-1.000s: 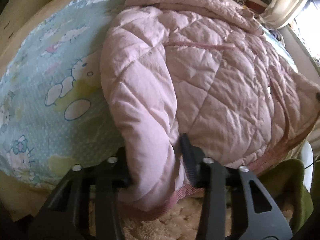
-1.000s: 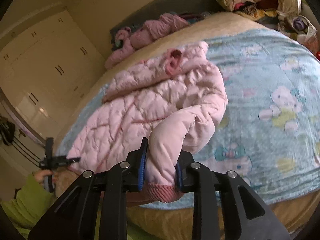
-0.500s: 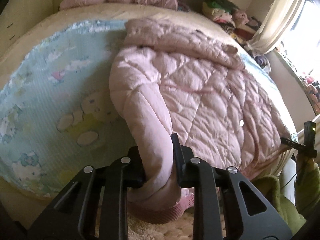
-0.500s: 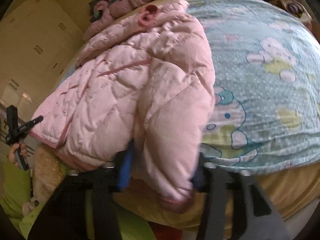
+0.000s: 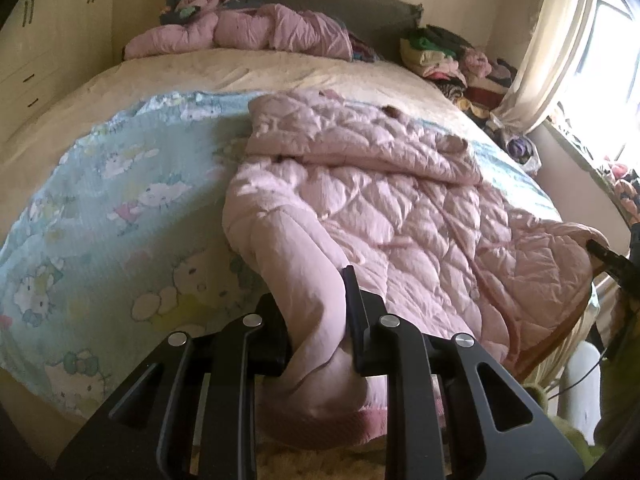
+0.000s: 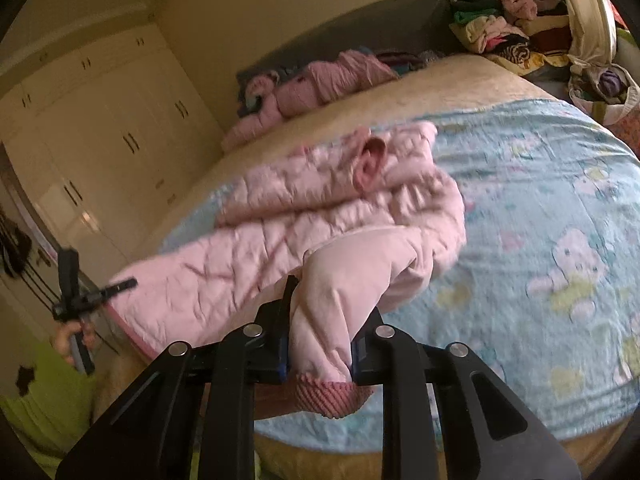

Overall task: Fold large clothes
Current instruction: 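Lift the hem with both tools and fold it toward the collar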

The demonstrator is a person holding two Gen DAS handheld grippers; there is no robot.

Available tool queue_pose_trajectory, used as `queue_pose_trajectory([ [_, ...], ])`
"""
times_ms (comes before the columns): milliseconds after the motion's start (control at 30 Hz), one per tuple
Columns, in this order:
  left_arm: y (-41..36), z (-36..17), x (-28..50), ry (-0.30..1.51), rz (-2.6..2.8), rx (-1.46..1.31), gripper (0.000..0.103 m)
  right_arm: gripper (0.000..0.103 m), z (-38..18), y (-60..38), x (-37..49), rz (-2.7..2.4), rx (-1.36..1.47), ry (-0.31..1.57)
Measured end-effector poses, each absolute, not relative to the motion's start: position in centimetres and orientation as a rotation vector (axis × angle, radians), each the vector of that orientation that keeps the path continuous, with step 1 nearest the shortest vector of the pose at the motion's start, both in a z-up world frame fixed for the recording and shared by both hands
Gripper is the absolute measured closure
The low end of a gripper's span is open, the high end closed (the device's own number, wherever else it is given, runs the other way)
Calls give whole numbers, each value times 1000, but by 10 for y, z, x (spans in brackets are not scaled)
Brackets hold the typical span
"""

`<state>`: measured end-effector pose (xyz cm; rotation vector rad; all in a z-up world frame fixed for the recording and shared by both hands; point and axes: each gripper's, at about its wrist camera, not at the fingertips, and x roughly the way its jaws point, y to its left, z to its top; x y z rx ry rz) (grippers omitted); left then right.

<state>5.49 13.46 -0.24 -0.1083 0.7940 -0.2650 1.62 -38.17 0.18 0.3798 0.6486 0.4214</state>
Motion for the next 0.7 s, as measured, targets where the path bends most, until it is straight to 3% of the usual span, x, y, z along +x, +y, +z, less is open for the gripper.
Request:
queue_pose_trajectory([
  [700,134,51,122,639,-196,-180,89,84,46,-398,101,359,474,531],
])
